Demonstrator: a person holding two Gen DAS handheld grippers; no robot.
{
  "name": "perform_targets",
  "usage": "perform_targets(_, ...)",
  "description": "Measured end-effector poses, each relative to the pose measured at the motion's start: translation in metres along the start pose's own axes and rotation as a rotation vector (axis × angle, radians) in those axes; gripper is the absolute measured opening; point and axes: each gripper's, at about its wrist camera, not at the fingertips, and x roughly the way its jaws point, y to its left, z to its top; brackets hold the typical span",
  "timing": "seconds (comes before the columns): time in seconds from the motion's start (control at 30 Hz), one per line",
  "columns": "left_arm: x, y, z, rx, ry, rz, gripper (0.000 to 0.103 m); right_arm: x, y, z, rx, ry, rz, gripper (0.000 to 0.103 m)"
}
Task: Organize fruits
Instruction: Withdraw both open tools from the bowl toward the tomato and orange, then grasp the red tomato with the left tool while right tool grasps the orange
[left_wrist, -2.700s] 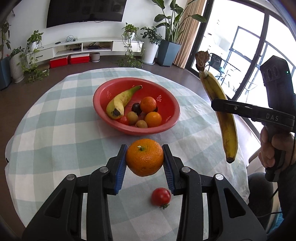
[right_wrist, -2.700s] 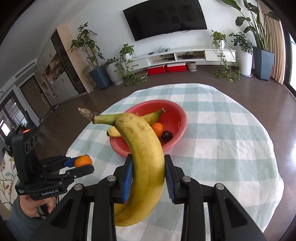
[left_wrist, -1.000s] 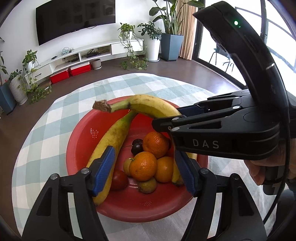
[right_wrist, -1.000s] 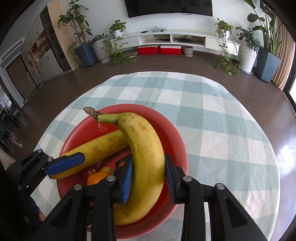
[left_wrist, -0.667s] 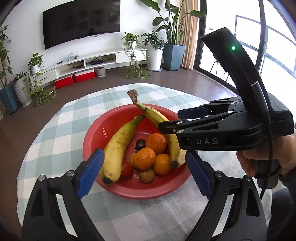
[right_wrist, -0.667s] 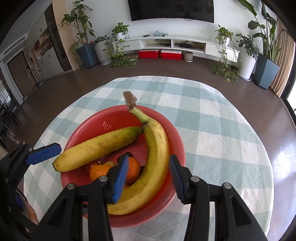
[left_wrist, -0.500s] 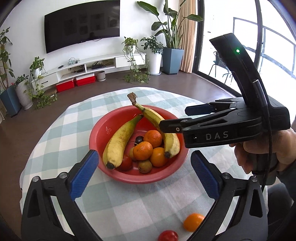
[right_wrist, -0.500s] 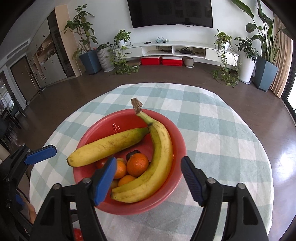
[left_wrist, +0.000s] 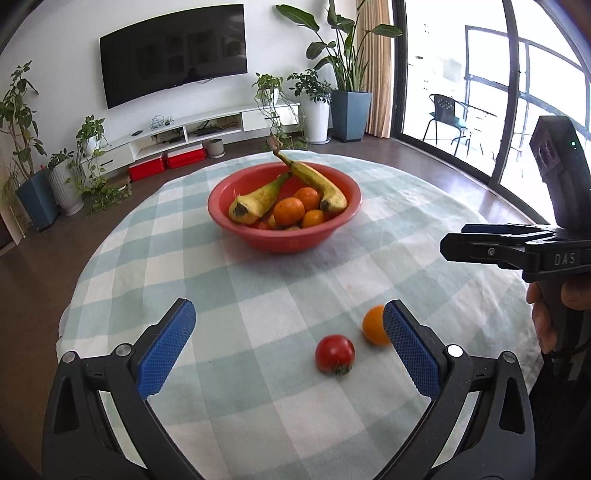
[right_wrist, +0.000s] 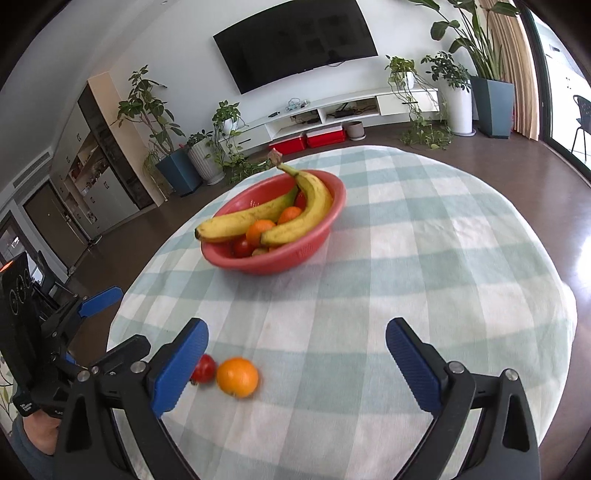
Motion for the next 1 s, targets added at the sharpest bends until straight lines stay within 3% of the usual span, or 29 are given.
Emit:
perform_targets(0.17,-0.002,-0.009,-0.027,-0.013,0.056,-0.014,0.103,-0.005,0.015,-0.032,-0.044,0.017,-0.017,0.099)
perform_targets(0.3,0.016,-0.011,-0.033,-0.022,0.166,0.016,0.103,-0.002,0.021,-0.045,-0.079,0.025,-0.027,0.099)
perform_targets(0.53,0.03,-0.008,-0.026,-0.024,0.192,-0.036,0.101,-0.002,0.015,-0.048,-0.063,0.015,-0.036,0.097)
perform_targets(0.63,0.037,-0.007,-0.02,-0.025,0.207,-0.048,0.093,0.0,0.015,-0.049,-0.066,0.023,-0.034,0.095)
perform_targets(0.77,0.05,-0.011,-0.017,0.001,0.242,-0.066,0.074,0.002,0.016,-0.05,-0.072,0.026,-0.031,0.094)
perform_targets(1.0,0.067,-0.014,-0.019,0.004,0.287,-0.092,0.055,0.003,0.017,-0.051,-0.074,0.029,-0.031,0.093)
